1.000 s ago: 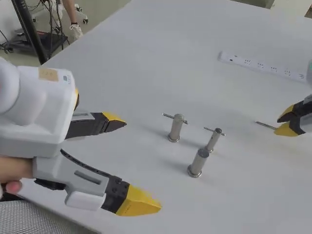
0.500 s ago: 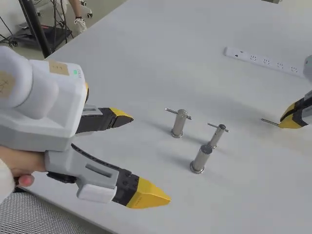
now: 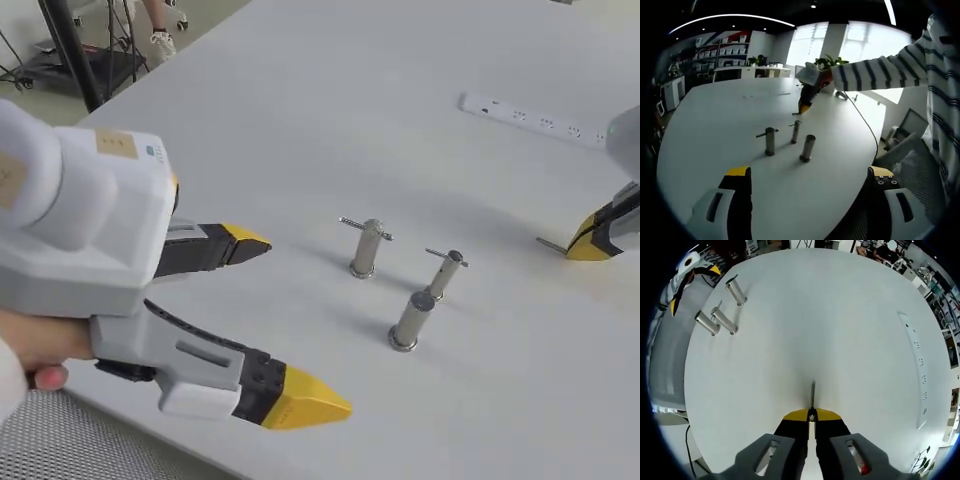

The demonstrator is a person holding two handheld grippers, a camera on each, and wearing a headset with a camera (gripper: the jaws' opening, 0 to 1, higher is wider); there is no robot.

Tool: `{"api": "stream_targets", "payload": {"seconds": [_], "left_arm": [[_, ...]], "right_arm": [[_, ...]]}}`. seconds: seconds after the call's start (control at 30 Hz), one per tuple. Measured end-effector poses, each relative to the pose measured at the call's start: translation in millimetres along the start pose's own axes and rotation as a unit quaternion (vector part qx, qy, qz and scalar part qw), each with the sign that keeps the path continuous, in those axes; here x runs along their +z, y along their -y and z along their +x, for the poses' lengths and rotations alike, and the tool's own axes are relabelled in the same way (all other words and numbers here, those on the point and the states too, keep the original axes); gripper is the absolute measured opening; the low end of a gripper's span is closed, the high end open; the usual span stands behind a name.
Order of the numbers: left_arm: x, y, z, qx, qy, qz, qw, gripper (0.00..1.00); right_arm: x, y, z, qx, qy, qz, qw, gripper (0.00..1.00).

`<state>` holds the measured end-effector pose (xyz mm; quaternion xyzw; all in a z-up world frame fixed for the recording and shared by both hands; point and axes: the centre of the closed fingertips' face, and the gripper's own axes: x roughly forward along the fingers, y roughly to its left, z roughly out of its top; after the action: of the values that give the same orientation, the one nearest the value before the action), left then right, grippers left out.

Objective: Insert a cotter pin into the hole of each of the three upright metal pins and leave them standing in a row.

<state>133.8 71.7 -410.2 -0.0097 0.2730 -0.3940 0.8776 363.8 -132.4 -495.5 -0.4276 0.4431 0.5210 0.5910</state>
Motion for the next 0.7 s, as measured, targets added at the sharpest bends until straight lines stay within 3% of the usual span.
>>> {"api": "stream_targets", "payload": {"seconds": [0.27,0.43,0.6,0.7], "left_arm": [[-1.7,0.3,-1.1,0.003,0.002,-0.002,1.0000,0.95],[-3.2,-1.2,-3.9,0.007,0.006,-0.005,0.9999,0.94],[-6.7,-5.1,-4.7,0.011,0.016,-0.019,0.9996,0.93],[-8.0,-8.1,-6.1,0.017,0.018,-0.022,0.9994,0.93]], "right_arm": [[0.5,-0.1,0.4,-0.005,-0.006,0.037,0.9993,0.00],[0.2,-0.9,0.6,-0.017,-0.008,0.026,0.9995,0.00],[-0.8,-0.9,-0.1,-0.025,0.009,0.028,0.9992,0.00],[-1.5,-0.5,0.4,-0.026,0.000,0.025,0.9994,0.00]]}}
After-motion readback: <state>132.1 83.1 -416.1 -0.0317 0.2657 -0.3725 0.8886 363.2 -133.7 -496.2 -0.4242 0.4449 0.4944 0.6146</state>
